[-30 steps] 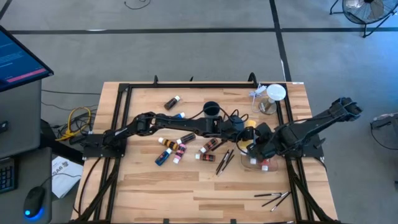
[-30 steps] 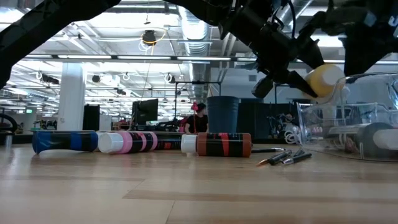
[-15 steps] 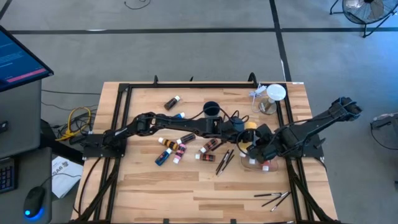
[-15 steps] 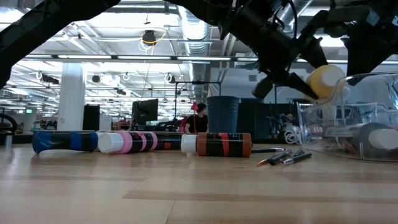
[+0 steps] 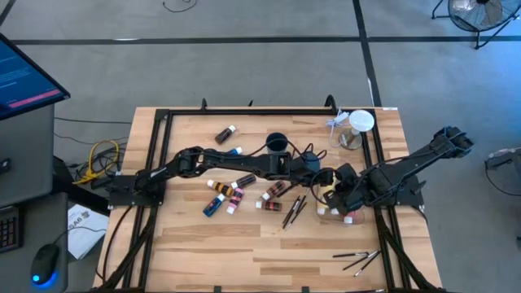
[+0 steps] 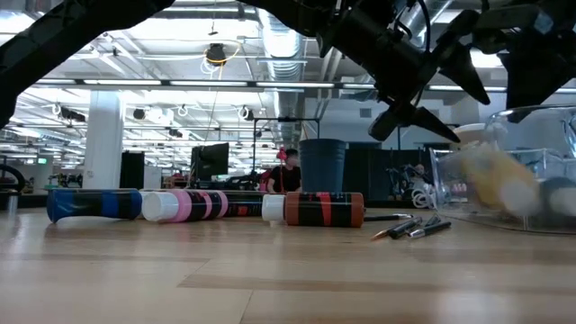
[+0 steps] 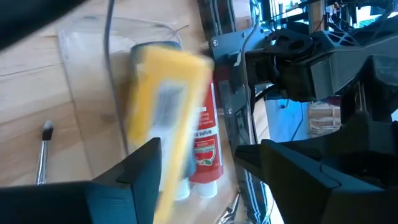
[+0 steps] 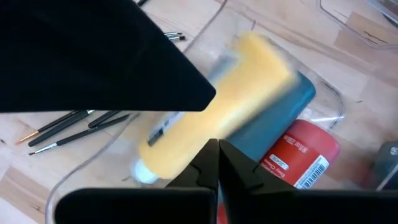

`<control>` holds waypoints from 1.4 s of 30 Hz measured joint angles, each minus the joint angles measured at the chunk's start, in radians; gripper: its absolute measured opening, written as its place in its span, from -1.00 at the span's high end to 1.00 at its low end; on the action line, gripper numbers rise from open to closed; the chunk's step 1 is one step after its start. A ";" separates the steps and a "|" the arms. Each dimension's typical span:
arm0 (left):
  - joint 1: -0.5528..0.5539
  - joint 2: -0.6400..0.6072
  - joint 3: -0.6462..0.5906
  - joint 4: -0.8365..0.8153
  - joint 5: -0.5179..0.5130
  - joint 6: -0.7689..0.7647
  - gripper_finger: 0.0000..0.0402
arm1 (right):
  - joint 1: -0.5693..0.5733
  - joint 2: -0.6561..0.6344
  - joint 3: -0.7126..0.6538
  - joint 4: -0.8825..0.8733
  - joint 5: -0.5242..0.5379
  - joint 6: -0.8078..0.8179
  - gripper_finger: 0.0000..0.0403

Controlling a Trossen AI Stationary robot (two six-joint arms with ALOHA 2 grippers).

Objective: Pick & Place Paint Supplies
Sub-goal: Put the large yellow paint bottle into the transparent bin

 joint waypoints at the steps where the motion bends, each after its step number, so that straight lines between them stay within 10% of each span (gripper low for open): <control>1: 0.000 0.000 0.000 0.000 0.000 0.000 -0.16 | 0.000 -0.001 0.000 0.000 0.000 0.000 1.00; 20: 0.052 -0.057 0.000 0.000 0.155 0.222 -0.04 | 0.034 -0.047 0.000 -0.105 -0.024 -0.005 1.00; 30: 0.078 -0.238 0.002 -0.145 0.076 0.466 0.16 | -0.020 -0.068 0.000 0.096 -0.344 -0.456 1.00; 42: 0.002 -0.414 0.001 -0.379 -0.085 0.659 0.90 | -0.024 0.102 -0.102 0.285 -0.392 -0.792 1.00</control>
